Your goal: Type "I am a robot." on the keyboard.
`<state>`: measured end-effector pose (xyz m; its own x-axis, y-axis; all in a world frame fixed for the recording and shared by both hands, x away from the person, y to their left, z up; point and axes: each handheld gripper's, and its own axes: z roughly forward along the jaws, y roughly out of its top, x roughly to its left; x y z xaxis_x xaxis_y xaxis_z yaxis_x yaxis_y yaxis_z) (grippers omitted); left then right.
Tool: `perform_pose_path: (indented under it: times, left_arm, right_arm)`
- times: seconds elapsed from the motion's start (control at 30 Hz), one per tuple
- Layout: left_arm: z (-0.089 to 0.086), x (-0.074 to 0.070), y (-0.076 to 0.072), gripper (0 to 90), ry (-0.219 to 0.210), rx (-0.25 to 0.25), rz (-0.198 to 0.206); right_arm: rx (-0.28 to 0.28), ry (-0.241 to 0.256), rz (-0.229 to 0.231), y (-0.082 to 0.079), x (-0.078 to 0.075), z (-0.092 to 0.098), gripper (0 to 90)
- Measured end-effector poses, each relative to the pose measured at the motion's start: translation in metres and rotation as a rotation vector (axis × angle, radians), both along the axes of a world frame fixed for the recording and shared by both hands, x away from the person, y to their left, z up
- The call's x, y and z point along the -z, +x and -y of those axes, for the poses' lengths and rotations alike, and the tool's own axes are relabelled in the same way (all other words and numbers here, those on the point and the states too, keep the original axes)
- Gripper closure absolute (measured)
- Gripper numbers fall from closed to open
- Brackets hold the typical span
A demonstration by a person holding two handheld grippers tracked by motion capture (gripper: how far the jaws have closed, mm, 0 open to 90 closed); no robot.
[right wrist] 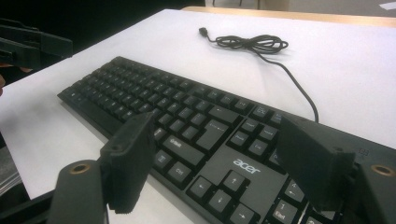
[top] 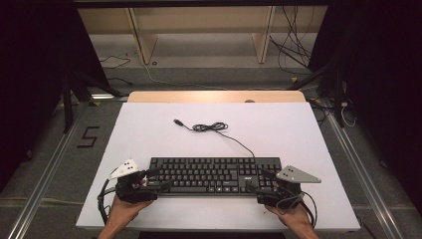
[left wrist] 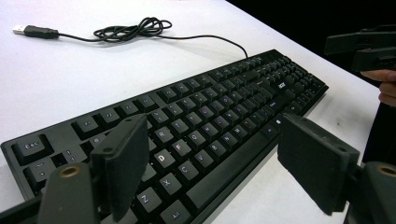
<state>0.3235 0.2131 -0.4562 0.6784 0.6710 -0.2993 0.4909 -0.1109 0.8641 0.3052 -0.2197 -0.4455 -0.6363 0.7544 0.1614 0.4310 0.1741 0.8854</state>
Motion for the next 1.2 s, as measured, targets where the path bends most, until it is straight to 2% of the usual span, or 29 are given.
perform_pose_path:
  times: [0.77, 1.2]
  left_arm:
    - [0.0, 0.001, 0.001, 24.5, 0.001, -0.003, -0.001]
    - [0.0, 0.001, 0.001, 24.4, -0.003, -0.008, -0.005]
  right_arm:
    - [-0.015, 0.002, -0.009, 0.004, 0.001, -0.008, 29.1]
    - [-0.055, 0.014, -0.03, 0.013, 0.001, -0.03, 30.1]
